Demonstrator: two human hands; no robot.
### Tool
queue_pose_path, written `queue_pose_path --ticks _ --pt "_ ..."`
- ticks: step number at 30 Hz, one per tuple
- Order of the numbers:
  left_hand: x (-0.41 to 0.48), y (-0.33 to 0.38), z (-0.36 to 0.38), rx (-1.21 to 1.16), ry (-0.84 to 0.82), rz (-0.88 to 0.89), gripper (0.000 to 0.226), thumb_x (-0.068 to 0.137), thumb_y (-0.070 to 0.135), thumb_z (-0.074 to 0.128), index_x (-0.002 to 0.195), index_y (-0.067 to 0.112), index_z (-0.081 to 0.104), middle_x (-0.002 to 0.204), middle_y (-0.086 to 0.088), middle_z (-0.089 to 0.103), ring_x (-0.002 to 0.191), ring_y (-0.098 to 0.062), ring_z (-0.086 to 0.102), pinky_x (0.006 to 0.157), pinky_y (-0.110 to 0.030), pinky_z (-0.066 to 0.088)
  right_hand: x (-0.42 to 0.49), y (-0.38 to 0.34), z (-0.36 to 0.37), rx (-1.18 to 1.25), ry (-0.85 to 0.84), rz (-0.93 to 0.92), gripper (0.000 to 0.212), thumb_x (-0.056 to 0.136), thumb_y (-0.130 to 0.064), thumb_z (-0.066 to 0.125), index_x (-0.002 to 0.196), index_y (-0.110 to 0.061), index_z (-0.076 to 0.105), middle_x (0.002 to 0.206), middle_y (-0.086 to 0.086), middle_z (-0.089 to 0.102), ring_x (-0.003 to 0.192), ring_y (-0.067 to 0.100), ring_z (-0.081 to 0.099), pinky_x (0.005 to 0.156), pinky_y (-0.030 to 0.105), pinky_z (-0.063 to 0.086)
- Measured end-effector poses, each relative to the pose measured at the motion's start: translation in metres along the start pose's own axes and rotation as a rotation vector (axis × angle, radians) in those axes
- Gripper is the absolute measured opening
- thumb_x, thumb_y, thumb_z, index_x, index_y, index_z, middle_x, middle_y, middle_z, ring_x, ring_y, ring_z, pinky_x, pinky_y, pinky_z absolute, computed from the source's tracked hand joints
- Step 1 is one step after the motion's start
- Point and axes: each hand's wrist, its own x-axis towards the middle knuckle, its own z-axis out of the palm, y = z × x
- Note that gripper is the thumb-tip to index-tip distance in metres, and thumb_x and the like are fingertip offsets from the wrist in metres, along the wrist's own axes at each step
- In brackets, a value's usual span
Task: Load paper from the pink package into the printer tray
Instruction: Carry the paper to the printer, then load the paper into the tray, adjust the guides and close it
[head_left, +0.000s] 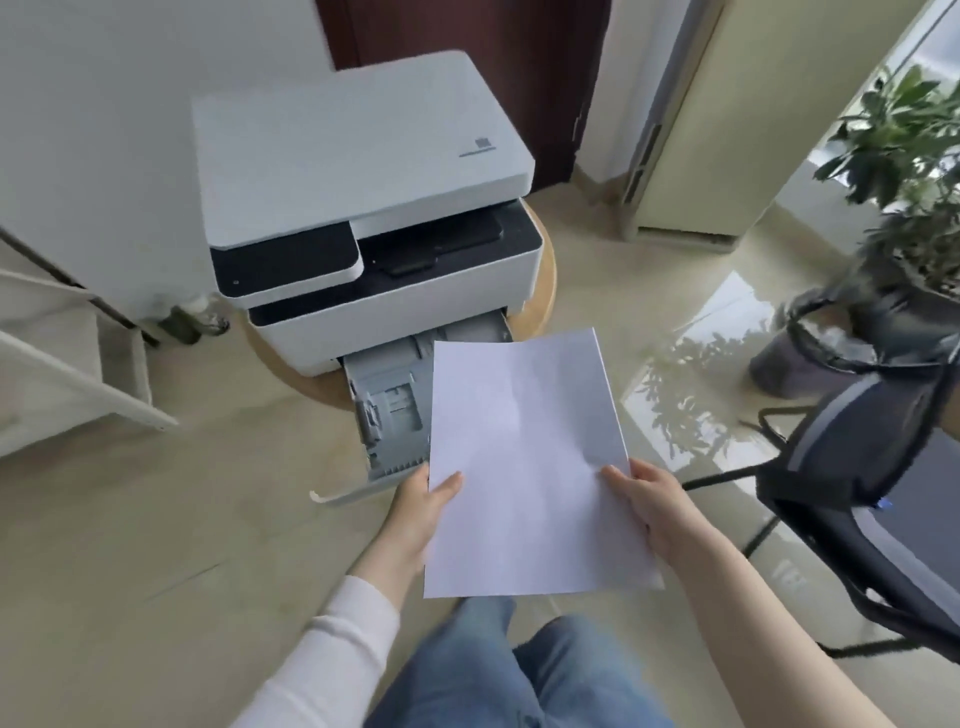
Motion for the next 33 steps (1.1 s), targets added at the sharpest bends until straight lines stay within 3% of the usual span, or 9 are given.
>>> queue_pose_path --ticks 6,11,15,18,22,28,33 --pt "0.002 -0.002 -0.014 -0.088 0.139 -0.032 0.028 0.094 0.006 0.048 0.122 0.007 0.052 0.116 -0.009 0.062 0.096 -0.020 0.062 0.073 -0.027 0.050 0.037 -0.021 0.025 -0.111 -0.129 0.075 0.011 0.089 -0.009 0.055 0.083 -0.012 0.065 0.078 0.010 0.067 0.067 0.026 0.061 0.068 0.034 0.053" --pt "0.004 -0.001 -0.016 -0.133 0.246 -0.068 0.030 0.094 0.010 0.049 0.124 0.011 0.052 0.115 -0.002 0.063 0.100 -0.018 0.060 0.080 -0.030 0.048 0.065 -0.039 0.038 -0.199 -0.247 0.116 0.011 0.090 -0.010 0.054 0.083 -0.009 0.063 0.077 0.010 0.065 0.066 0.025 0.059 0.064 0.031 0.051" --pt "0.013 0.005 -0.015 -0.143 0.283 -0.079 0.027 0.095 0.009 0.047 0.121 0.014 0.052 0.109 0.002 0.062 0.092 -0.010 0.059 0.067 -0.018 0.046 0.083 -0.045 0.045 -0.207 -0.275 0.144 0.008 0.090 -0.009 0.054 0.090 -0.008 0.062 0.078 0.009 0.064 0.066 0.025 0.059 0.062 0.030 0.051" --pt "0.022 0.008 -0.019 -0.135 0.301 -0.097 0.029 0.094 0.010 0.048 0.123 0.011 0.052 0.115 -0.004 0.061 0.098 -0.019 0.059 0.075 -0.026 0.047 0.090 -0.047 0.051 -0.206 -0.280 0.158 0.008 0.090 -0.008 0.053 0.092 -0.006 0.061 0.077 0.007 0.063 0.065 0.023 0.058 0.056 0.027 0.052" --pt "0.033 0.009 -0.031 -0.125 0.303 -0.150 0.031 0.093 0.015 0.051 0.124 0.012 0.052 0.121 -0.005 0.061 0.110 -0.024 0.058 0.097 -0.038 0.045 0.099 -0.049 0.062 -0.220 -0.287 0.171 0.013 0.090 -0.008 0.053 0.079 -0.010 0.061 0.075 0.007 0.062 0.058 0.019 0.059 0.045 0.021 0.052" --pt "0.056 0.016 -0.047 -0.117 0.262 -0.175 0.030 0.094 0.014 0.051 0.124 0.011 0.052 0.120 -0.005 0.059 0.107 -0.022 0.057 0.092 -0.034 0.043 0.113 -0.047 0.077 -0.206 -0.245 0.224 0.007 0.091 -0.010 0.053 0.090 -0.008 0.060 0.077 0.009 0.062 0.064 0.023 0.058 0.051 0.026 0.053" --pt "0.082 0.017 -0.062 -0.098 0.251 -0.231 0.035 0.092 0.019 0.054 0.127 0.012 0.050 0.130 -0.005 0.057 0.119 -0.025 0.053 0.107 -0.045 0.038 0.138 -0.044 0.091 -0.194 -0.197 0.249 0.007 0.090 -0.011 0.055 0.094 -0.008 0.059 0.081 0.009 0.062 0.068 0.024 0.059 0.062 0.031 0.053"
